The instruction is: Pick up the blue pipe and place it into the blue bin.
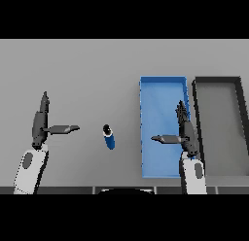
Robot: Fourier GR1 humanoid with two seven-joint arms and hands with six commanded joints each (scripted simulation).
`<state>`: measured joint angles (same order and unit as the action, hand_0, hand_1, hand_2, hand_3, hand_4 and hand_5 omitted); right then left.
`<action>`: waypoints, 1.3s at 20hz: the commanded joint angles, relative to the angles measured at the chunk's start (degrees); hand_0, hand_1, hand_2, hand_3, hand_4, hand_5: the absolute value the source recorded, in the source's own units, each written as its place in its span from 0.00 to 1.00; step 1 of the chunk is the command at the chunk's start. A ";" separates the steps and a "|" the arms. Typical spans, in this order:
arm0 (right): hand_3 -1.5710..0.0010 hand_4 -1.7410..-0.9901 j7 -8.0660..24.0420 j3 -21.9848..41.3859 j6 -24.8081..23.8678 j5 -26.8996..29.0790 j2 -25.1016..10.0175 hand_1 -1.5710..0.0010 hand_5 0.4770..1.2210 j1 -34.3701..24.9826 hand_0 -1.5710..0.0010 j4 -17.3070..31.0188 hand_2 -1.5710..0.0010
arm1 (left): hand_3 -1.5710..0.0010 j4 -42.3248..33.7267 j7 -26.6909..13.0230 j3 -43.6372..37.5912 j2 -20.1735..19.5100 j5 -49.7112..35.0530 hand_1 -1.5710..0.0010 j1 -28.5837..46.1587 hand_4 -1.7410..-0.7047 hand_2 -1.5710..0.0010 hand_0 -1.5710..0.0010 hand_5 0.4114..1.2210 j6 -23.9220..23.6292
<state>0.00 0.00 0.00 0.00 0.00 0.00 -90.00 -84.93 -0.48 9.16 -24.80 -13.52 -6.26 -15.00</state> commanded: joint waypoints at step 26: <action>1.00 0.74 -4.86 4.79 2.12 -10.12 -8.71 1.00 0.19 6.62 1.00 -8.29 1.00 | 1.00 -9.51 4.93 16.11 -9.77 4.74 1.00 7.37 0.58 1.00 1.00 0.06 26.19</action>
<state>-4.80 4.79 2.11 -10.12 -8.70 6.59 -98.30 -94.45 4.40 25.30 -34.53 -8.77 1.11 11.22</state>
